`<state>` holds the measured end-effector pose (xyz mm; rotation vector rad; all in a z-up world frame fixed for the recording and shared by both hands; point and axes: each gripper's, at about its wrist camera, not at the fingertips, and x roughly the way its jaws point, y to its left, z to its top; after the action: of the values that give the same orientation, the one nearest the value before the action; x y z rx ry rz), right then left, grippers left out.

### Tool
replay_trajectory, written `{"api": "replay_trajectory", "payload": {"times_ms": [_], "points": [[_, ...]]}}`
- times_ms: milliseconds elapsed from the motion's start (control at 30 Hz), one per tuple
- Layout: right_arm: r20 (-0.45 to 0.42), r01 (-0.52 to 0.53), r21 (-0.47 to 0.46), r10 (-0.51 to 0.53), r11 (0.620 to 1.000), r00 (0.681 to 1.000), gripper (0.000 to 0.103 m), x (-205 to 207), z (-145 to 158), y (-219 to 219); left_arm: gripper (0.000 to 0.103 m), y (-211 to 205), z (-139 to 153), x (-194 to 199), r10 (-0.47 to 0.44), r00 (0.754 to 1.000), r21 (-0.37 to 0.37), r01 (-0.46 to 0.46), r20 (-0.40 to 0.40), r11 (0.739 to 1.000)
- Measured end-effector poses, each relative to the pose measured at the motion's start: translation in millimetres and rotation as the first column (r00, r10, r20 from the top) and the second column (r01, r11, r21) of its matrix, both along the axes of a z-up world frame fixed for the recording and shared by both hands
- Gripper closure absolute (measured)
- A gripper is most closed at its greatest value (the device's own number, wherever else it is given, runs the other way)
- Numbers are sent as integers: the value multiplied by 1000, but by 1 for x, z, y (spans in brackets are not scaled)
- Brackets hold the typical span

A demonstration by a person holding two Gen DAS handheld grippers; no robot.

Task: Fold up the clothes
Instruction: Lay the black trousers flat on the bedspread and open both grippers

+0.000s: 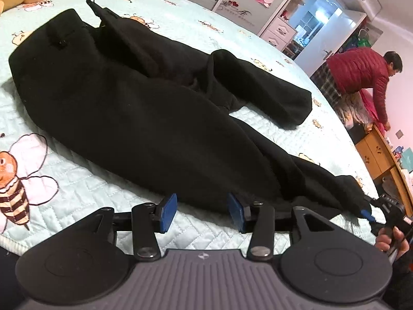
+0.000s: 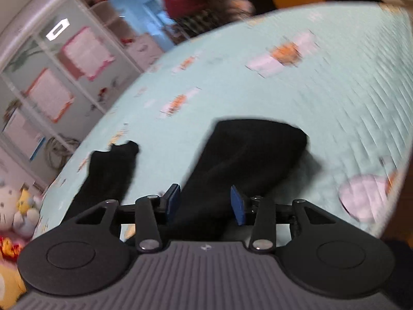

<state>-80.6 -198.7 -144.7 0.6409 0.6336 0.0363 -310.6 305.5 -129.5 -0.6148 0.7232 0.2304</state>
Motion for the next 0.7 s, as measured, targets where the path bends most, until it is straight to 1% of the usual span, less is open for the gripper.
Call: {"api": "replay_trajectory", "payload": {"times_ms": [133,167,200,333,367,400,467,500,633,667,700], "points": [[-35,43,22,-43,999,998,53,-1,-16,-8,51,-1,-2,0,22,1000,7,-22,-23,1000],[-43,55,35,-53,998,998,50,-2,-18,-10,51,-1,-2,1,25,999,7,-25,-29,1000],[-50,68,56,-65,996,997,48,-1,-19,-14,51,-2,-3,0,24,999,8,-24,-34,1000],[-107,105,139,-90,985,990,49,12,-33,-28,51,-9,-5,7,7,999,12,-7,-52,1000],[-108,104,147,-88,984,990,57,15,-35,-29,51,-11,-5,9,2,999,13,-1,-54,1000],[-107,98,156,-82,983,991,75,17,-37,-29,51,-13,-5,11,-5,998,13,5,-56,1000],[-97,87,167,-71,982,993,92,23,-36,-29,51,-16,-4,15,-15,998,19,16,-61,1000],[-88,84,178,-69,980,994,96,26,-33,-29,50,-18,-4,16,-19,998,23,21,-65,1000],[29,28,256,-37,966,999,97,55,8,-25,50,-22,-4,21,-31,996,28,34,-79,999],[53,10,272,-26,962,998,97,68,21,-22,50,-22,-4,22,-31,996,29,33,-80,999],[61,-19,272,3,962,998,94,88,30,-13,50,-23,-4,24,-29,996,29,32,-81,999]]}}
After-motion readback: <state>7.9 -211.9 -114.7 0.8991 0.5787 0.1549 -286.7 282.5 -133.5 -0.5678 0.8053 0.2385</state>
